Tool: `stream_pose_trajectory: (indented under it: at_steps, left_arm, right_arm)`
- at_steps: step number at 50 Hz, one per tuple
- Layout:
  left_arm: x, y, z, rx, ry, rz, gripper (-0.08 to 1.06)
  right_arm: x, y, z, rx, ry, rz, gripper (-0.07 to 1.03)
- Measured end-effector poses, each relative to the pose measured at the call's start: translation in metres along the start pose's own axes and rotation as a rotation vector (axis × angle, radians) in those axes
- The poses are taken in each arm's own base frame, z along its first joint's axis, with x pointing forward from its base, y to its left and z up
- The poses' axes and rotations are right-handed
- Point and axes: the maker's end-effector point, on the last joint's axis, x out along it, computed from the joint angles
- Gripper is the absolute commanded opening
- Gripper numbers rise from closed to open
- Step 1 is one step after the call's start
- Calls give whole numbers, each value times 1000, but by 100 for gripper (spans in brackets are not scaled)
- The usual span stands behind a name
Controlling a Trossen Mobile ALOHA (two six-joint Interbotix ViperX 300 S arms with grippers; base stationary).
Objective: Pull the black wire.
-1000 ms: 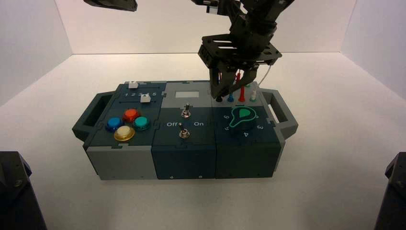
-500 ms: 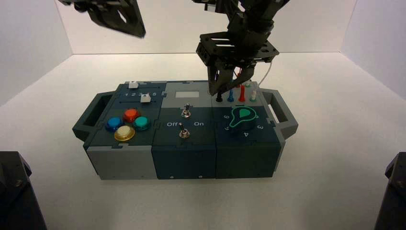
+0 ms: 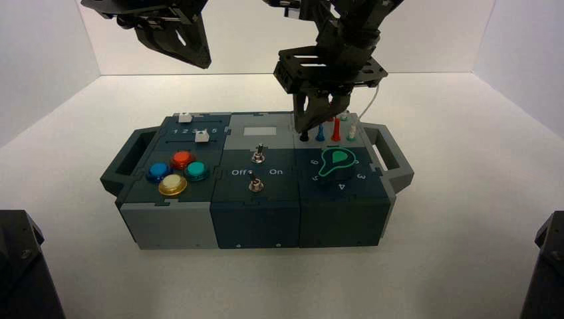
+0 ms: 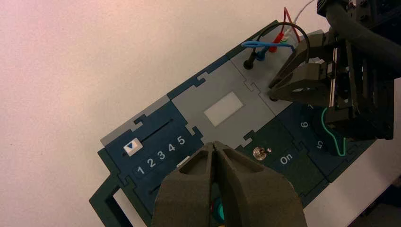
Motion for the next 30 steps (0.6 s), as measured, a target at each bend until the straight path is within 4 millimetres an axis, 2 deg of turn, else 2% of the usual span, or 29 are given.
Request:
stream_pose_trajectory:
  at_steps: [9, 24, 30]
  left_arm:
    - [0, 0, 0, 0, 0, 0, -3]
    - [-1, 0, -2, 0, 9, 0, -3]
    - [-1, 0, -1, 0, 8, 0, -3]
  right_arm:
    - [-4, 0, 2, -7, -11, -1, -2]
    - [-40, -4, 22, 5, -125, 8, -2]
    - [-43, -5, 24, 5, -139, 6, -2]
